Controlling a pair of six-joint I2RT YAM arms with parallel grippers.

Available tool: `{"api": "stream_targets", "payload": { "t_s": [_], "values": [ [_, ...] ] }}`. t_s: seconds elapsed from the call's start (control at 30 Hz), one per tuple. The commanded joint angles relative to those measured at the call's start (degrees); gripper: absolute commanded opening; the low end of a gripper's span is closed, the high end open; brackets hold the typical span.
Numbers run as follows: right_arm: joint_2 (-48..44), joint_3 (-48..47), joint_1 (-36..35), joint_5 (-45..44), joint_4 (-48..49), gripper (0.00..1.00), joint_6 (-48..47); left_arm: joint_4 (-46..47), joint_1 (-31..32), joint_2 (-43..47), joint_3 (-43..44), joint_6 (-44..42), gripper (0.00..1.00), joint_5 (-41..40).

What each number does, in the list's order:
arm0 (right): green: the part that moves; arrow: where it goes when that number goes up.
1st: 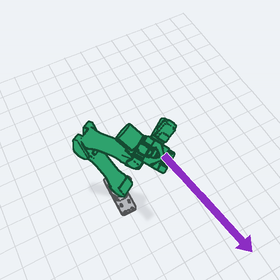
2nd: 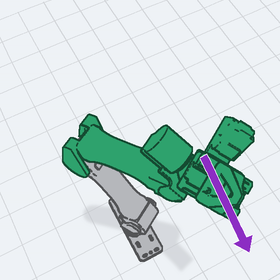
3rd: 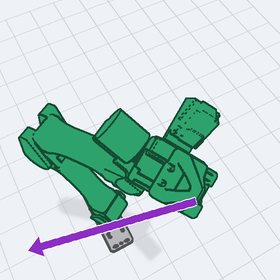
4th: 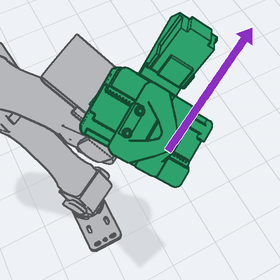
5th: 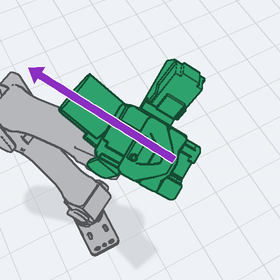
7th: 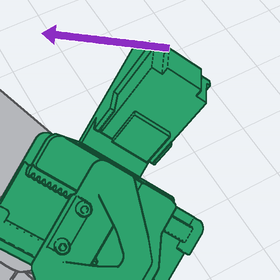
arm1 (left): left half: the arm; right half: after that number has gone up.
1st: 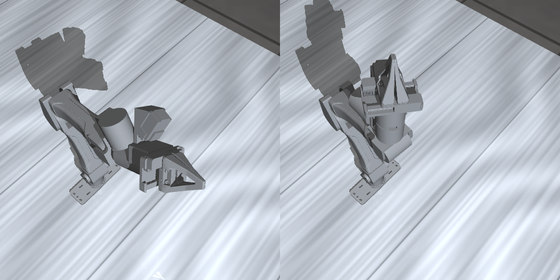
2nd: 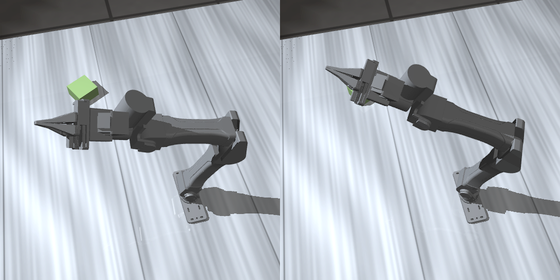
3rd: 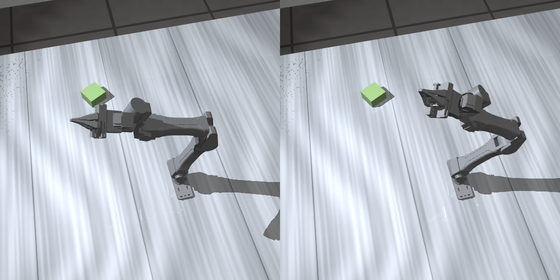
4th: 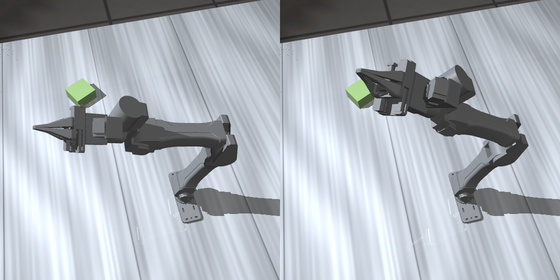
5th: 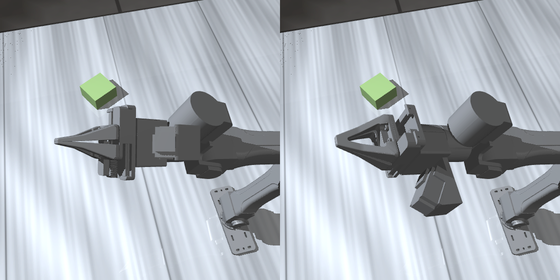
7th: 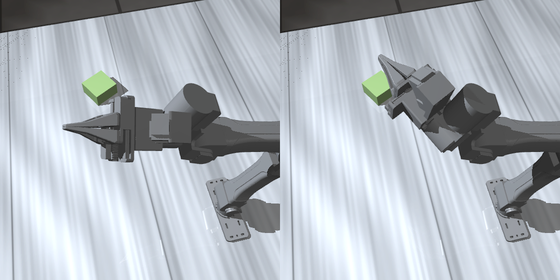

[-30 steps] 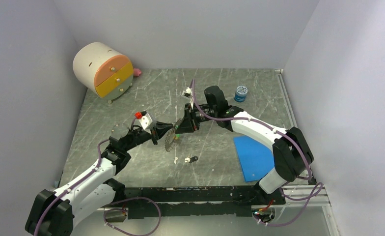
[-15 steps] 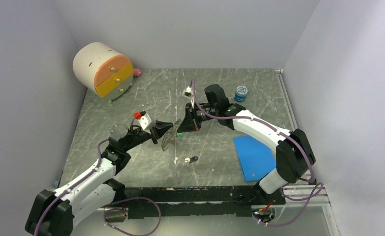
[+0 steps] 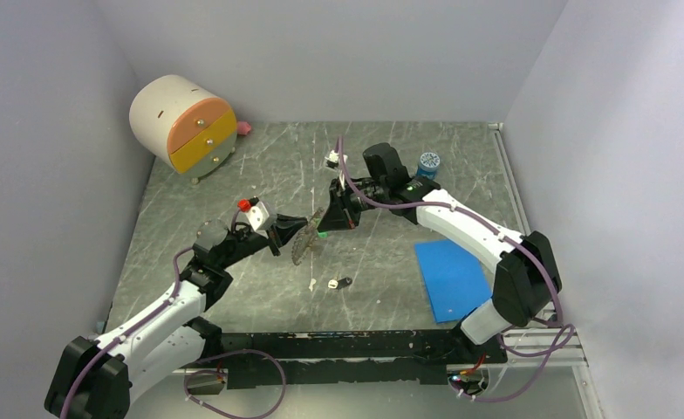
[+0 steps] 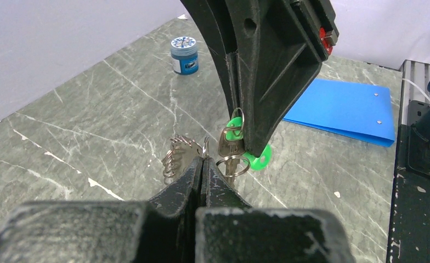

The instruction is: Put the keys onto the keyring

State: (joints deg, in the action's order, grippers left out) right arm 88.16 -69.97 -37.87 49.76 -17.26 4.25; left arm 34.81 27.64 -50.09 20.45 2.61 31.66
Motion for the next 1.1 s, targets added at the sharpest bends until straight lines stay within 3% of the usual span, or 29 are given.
{"api": "stream_targets", "payload": {
  "t_s": [0.0,0.1,0.37,0.5,0.77,1.07],
  "values": [
    [-3.79,-1.70,-0.18,4.00,1.62,0.19,-2.57,2.84,0.18,0.65,-0.12,0.13,0.03,0.72],
    [-4.50,-1.03,-0.19,7.15,3.71,0.26,-2.31,3.42,0.17,0.44,-0.06,0.24,0.03,0.89],
    [-4.33,-1.18,-0.23,3.14,2.39,0.25,-2.89,3.29,0.21,0.03,0.36,-0.23,0.03,1.32],
    [-5.56,0.91,0.16,-2.86,4.01,0.36,-1.77,1.53,0.18,0.75,0.32,-0.82,0.03,0.28],
    [-13.47,14.42,5.99,-3.84,25.03,0.54,6.54,0.39,0.15,2.67,0.34,-1.28,0.03,0.50],
    [-19.69,21.86,6.53,-5.37,40.56,0.57,3.83,5.32,0.22,0.76,0.65,-0.11,0.03,4.44]
  ]
}}
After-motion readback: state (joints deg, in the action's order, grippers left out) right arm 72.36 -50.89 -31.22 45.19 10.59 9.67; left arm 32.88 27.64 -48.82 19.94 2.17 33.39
